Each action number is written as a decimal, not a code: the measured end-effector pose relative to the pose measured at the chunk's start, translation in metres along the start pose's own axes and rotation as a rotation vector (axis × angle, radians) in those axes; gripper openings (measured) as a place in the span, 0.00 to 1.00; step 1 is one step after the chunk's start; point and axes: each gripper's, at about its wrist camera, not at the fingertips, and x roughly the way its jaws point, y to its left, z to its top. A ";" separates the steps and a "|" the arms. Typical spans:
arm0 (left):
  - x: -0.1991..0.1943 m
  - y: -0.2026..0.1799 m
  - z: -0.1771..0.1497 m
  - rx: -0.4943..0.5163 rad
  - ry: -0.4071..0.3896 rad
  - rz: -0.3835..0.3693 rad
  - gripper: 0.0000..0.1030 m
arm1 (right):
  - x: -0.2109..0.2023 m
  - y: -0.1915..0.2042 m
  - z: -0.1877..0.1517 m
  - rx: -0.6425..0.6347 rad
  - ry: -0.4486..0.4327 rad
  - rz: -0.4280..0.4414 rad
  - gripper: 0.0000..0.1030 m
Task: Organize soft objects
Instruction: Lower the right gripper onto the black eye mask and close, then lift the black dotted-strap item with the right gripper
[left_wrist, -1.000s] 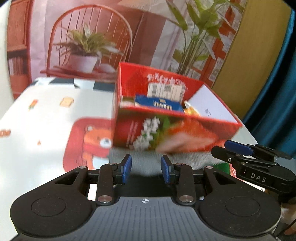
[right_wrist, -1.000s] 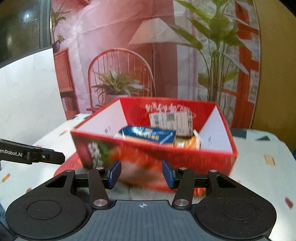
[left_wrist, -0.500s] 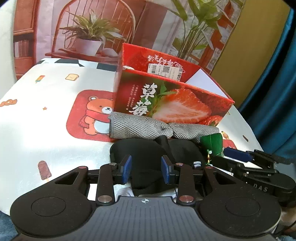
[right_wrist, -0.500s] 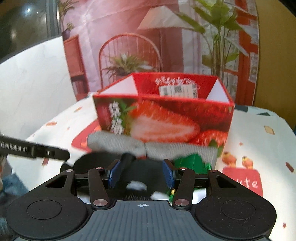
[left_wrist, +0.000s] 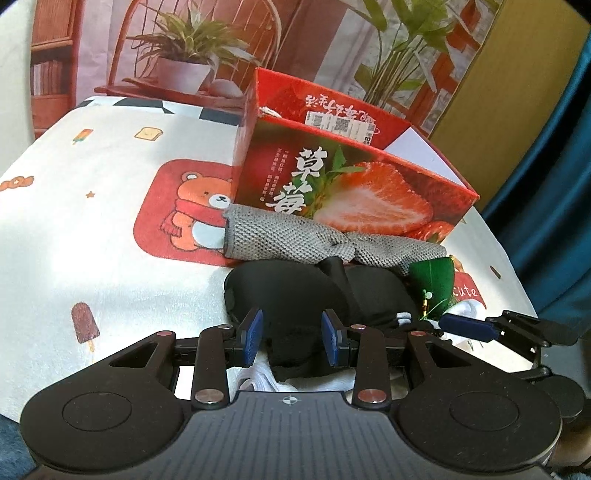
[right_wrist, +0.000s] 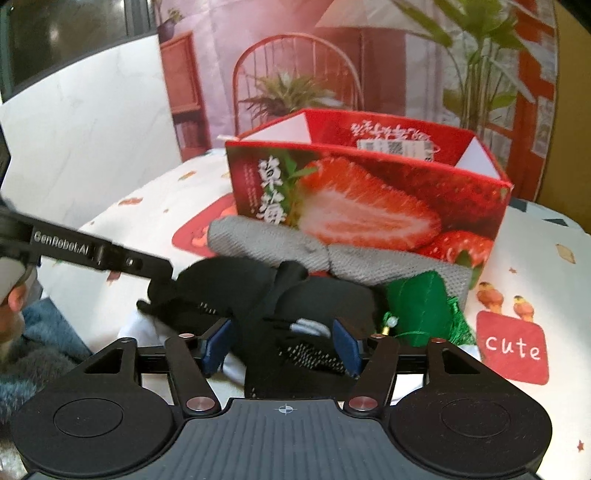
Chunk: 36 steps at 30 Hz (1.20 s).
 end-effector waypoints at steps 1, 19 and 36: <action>0.001 0.000 0.000 0.002 0.004 -0.001 0.36 | 0.002 0.001 -0.001 -0.006 0.011 0.001 0.60; 0.002 0.003 -0.003 -0.011 -0.010 -0.008 0.36 | 0.020 0.005 -0.009 -0.068 0.065 -0.022 0.19; 0.000 0.006 -0.002 -0.026 -0.054 -0.006 0.36 | 0.027 -0.016 0.008 0.063 -0.081 -0.035 0.11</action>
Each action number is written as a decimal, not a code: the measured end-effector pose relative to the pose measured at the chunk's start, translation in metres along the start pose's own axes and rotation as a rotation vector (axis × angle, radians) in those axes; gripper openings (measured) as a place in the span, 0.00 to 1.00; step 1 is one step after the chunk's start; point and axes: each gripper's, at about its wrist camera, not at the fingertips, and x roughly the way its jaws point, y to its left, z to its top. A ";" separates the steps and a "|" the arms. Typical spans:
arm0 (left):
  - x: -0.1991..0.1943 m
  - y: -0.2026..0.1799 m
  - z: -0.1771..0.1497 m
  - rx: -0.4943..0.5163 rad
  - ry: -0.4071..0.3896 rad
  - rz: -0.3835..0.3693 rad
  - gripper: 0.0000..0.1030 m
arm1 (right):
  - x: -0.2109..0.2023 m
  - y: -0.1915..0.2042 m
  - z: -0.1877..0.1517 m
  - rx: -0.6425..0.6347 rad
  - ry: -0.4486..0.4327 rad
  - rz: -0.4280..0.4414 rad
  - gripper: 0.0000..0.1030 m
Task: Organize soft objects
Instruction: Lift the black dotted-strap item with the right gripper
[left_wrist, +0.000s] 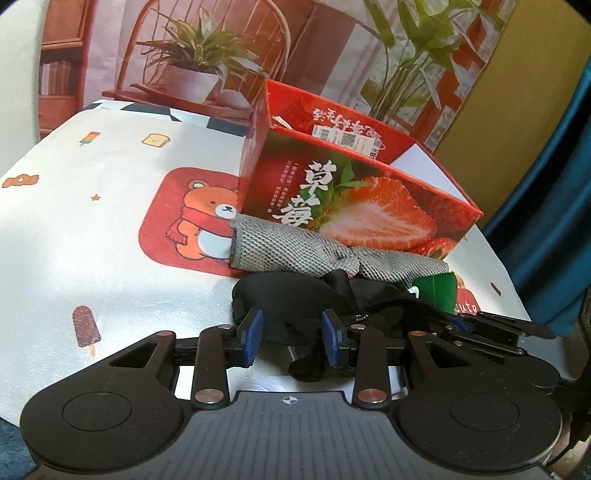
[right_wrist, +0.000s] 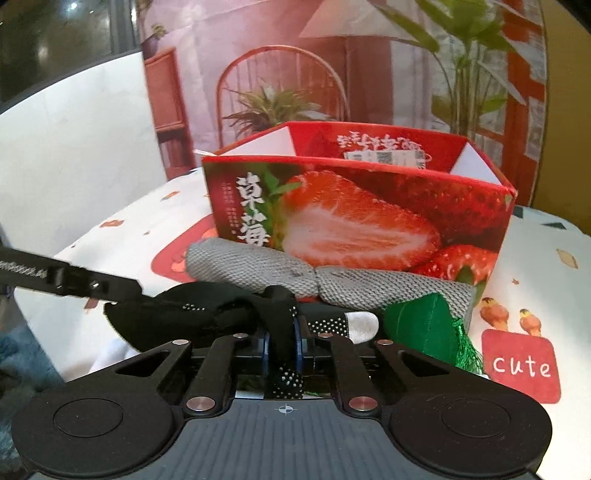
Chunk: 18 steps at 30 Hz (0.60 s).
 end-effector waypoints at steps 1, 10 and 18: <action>0.001 -0.001 0.000 0.007 0.004 -0.003 0.38 | 0.001 -0.001 -0.002 0.004 0.001 -0.001 0.11; 0.014 -0.011 -0.008 0.088 0.066 -0.061 0.43 | 0.000 -0.006 -0.012 0.053 -0.003 0.003 0.11; 0.010 -0.014 -0.010 0.107 0.048 -0.117 0.56 | 0.001 -0.011 -0.015 0.088 0.003 -0.002 0.12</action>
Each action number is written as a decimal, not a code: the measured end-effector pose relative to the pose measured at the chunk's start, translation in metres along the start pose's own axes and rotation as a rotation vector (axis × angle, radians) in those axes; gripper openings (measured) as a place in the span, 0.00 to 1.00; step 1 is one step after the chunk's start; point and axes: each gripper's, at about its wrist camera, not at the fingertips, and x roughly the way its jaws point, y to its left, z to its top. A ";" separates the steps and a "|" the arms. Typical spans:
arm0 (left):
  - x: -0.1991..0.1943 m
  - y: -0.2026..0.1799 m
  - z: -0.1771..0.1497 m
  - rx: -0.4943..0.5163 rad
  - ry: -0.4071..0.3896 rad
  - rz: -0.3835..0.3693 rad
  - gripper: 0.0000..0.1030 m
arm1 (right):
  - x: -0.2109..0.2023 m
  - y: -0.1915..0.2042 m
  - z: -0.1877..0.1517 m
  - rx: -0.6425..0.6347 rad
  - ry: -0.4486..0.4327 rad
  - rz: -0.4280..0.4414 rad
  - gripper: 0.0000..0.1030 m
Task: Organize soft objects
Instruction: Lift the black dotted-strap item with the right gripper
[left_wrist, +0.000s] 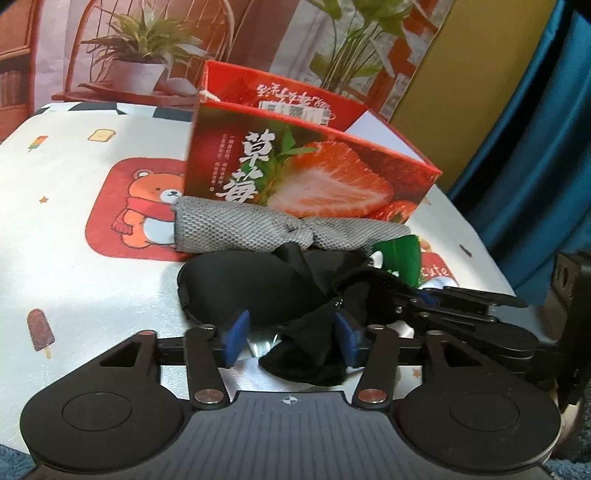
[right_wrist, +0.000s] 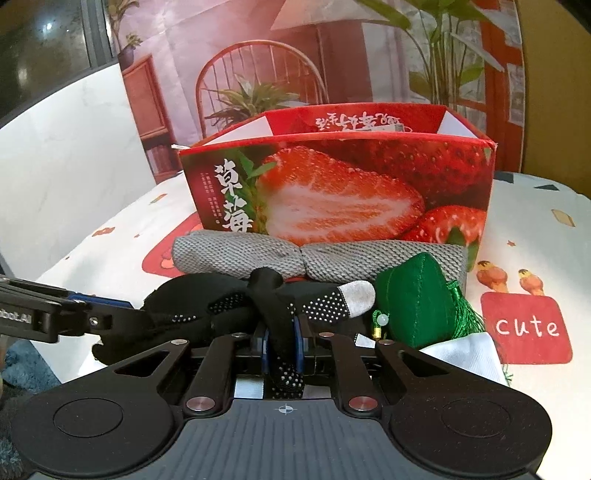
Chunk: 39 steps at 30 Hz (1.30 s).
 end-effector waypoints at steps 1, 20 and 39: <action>-0.001 -0.001 0.000 0.003 -0.003 -0.007 0.60 | 0.000 -0.001 0.000 0.003 0.001 -0.001 0.12; -0.007 0.000 0.002 0.004 -0.040 0.006 0.67 | -0.003 -0.013 0.000 0.136 -0.006 0.005 0.13; 0.013 0.016 -0.002 -0.070 -0.011 0.044 0.18 | -0.005 0.001 0.000 0.031 -0.022 0.001 0.37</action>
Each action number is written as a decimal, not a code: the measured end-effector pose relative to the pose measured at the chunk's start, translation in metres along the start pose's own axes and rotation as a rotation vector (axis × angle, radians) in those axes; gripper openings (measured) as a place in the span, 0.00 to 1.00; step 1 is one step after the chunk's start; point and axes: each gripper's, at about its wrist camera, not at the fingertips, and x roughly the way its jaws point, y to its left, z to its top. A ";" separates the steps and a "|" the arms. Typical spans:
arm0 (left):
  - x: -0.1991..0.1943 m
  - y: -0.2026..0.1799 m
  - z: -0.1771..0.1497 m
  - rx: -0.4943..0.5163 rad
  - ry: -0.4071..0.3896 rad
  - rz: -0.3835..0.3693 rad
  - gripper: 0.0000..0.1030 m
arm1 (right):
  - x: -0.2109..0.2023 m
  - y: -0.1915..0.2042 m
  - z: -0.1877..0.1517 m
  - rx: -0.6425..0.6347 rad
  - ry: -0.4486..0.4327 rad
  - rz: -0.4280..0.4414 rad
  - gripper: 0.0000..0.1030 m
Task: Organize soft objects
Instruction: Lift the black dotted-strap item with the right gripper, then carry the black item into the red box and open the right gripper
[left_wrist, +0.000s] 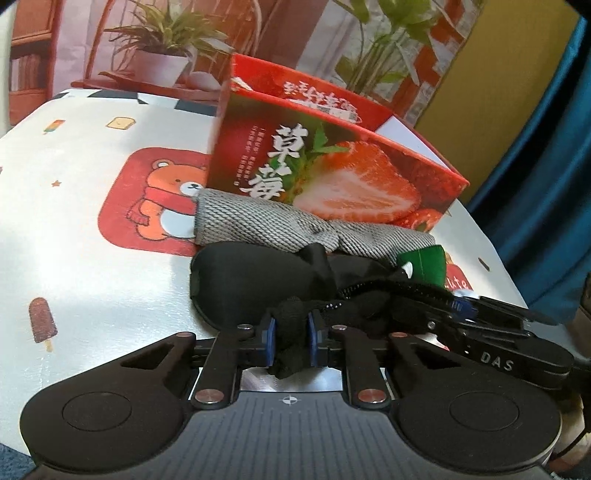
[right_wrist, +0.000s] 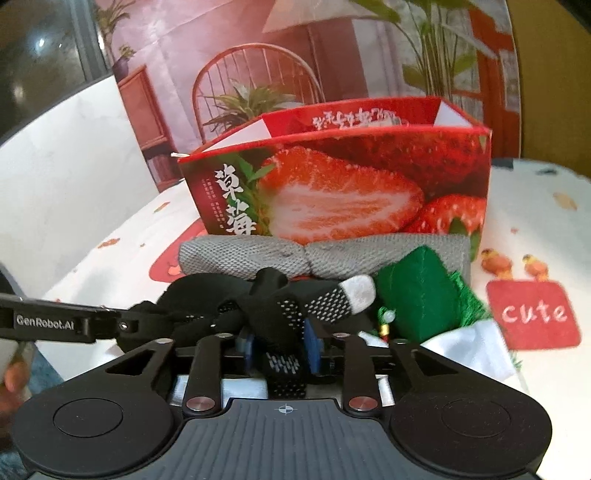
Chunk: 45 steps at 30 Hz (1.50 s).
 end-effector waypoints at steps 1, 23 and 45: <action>0.000 0.002 0.000 -0.009 0.000 0.001 0.18 | -0.001 0.000 0.000 -0.008 -0.006 -0.015 0.44; 0.002 0.010 -0.001 -0.058 0.006 0.024 0.17 | 0.006 -0.001 -0.004 -0.015 0.056 0.050 0.25; -0.053 -0.047 0.080 0.156 -0.336 0.011 0.13 | -0.034 -0.008 0.074 -0.031 -0.239 0.113 0.12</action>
